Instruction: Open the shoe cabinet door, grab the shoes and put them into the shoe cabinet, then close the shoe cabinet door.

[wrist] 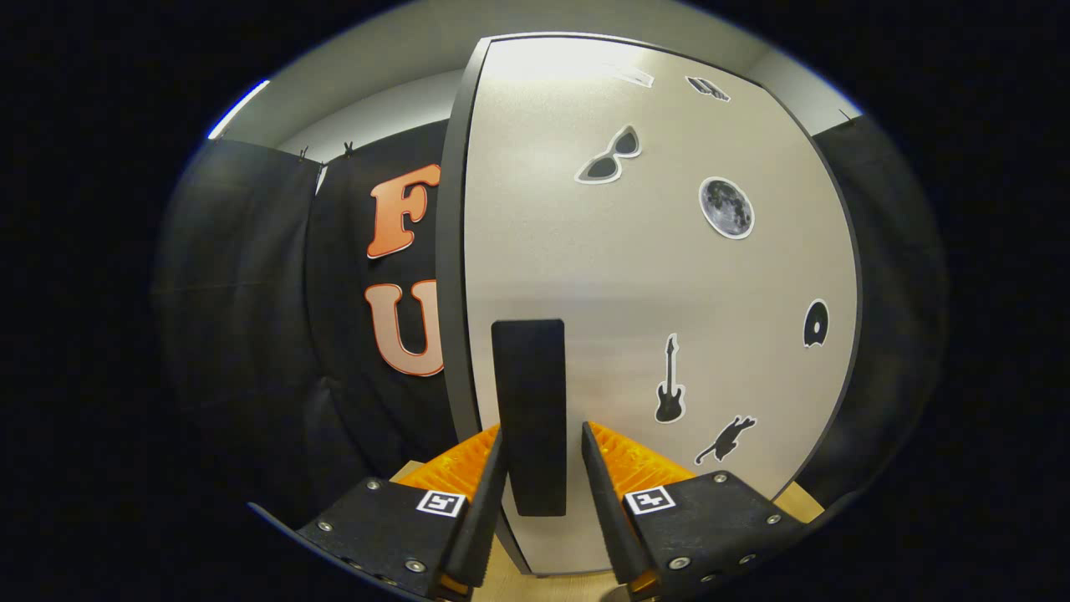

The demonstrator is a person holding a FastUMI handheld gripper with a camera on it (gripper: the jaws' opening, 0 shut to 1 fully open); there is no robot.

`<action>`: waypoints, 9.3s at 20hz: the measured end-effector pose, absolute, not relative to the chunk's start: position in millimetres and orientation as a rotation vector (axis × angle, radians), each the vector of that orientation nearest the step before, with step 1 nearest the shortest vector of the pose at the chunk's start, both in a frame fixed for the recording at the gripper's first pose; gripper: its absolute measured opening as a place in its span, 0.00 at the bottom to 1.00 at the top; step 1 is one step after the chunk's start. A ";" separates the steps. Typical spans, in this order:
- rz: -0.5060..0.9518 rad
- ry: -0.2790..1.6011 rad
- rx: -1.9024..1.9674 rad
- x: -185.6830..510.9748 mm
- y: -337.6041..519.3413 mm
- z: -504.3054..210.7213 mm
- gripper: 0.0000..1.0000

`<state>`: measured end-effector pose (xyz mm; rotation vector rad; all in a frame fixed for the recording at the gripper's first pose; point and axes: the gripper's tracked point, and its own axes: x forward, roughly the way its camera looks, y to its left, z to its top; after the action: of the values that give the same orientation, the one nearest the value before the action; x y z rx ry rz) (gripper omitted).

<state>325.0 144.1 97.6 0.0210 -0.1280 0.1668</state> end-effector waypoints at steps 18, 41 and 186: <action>0.093 -0.111 0.043 286.7 133.0 92.5 0.29; 0.023 -0.088 0.053 190.0 32.8 62.8 0.28; 0.112 0.418 0.016 285.9 43.2 -178.3 0.06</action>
<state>285.9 43.2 -178.3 0.0161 0.4184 0.1122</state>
